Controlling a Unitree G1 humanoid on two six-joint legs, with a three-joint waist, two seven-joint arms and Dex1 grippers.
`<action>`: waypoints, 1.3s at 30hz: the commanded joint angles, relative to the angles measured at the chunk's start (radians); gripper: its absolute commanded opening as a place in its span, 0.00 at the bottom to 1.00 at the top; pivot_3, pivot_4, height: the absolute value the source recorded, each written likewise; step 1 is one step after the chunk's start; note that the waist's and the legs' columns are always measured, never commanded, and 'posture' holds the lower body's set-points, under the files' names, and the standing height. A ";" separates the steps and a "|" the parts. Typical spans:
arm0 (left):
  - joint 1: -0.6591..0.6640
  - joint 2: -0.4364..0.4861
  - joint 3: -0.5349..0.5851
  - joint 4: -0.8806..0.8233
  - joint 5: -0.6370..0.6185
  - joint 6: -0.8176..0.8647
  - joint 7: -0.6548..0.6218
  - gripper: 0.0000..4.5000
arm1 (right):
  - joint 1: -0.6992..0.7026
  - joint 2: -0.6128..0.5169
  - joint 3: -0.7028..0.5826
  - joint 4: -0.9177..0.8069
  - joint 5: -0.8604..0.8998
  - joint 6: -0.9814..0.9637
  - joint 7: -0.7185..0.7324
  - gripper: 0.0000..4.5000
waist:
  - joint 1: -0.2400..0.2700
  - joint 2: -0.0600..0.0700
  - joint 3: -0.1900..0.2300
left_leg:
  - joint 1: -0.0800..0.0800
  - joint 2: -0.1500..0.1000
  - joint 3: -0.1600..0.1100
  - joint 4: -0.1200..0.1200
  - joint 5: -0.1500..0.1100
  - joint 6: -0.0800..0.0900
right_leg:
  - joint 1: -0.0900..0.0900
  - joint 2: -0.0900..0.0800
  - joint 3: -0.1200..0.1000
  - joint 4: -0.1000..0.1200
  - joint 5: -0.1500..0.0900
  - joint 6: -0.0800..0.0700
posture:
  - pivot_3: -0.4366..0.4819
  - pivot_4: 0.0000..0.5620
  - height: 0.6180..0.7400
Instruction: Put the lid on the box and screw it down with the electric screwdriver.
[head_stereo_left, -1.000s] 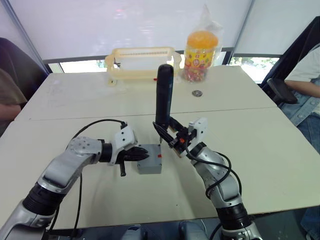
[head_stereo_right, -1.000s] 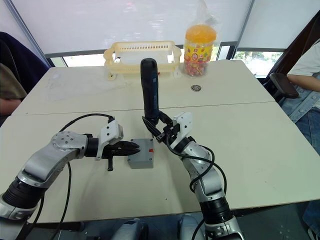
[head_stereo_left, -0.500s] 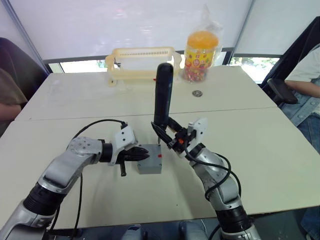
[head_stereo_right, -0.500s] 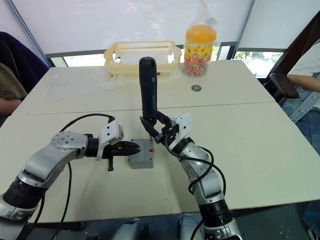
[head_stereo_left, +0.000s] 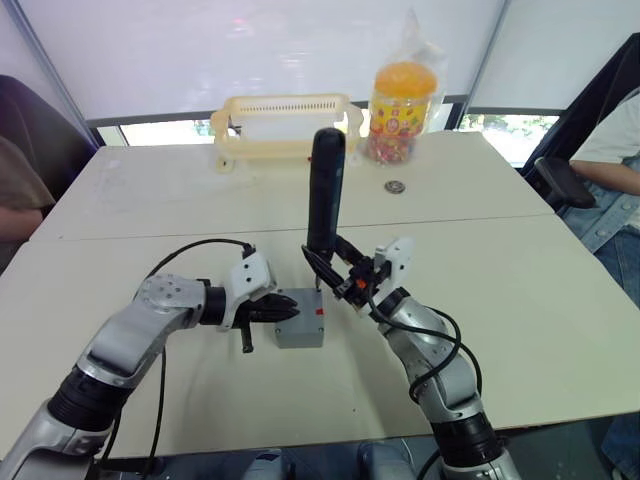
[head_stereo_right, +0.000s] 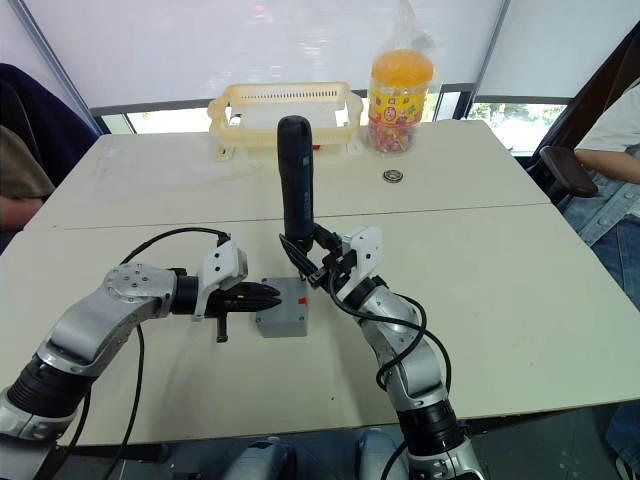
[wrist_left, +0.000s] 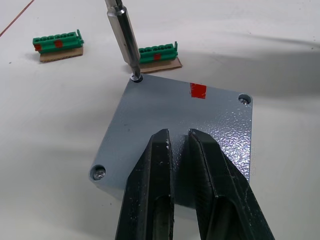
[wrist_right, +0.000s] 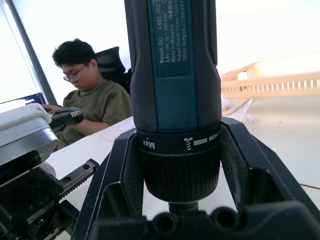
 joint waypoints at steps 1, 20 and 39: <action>0.020 0.003 -0.014 -0.001 0.017 0.016 0.001 0.12 | -0.013 0.007 -0.005 -0.030 -0.001 -0.046 0.004 0.38 | 0.000 0.000 0.000 | 0.000 0.000 0.000 0.000 0.000 0.000 | 0.000 0.000 0.000 0.000 0.000 0.000 | 0.48 0.27 1.00; 0.021 0.007 -0.011 0.001 0.017 0.017 0.001 0.12 | -0.003 0.003 0.026 0.025 -0.050 -0.076 0.005 0.38 | 0.000 0.000 0.000 | 0.000 0.000 0.000 0.000 0.000 0.000 | 0.000 0.000 0.000 0.000 0.000 0.000 | 0.48 0.27 1.00; 0.035 0.019 -0.020 -0.003 0.031 0.015 -0.009 0.12 | 0.013 -0.057 0.057 0.101 -0.139 -0.040 0.001 0.38 | 0.000 0.000 -0.008 | 0.017 0.001 0.000 -0.003 -0.001 0.001 | 0.016 0.001 0.000 -0.003 -0.001 -0.001 | 0.48 0.27 1.00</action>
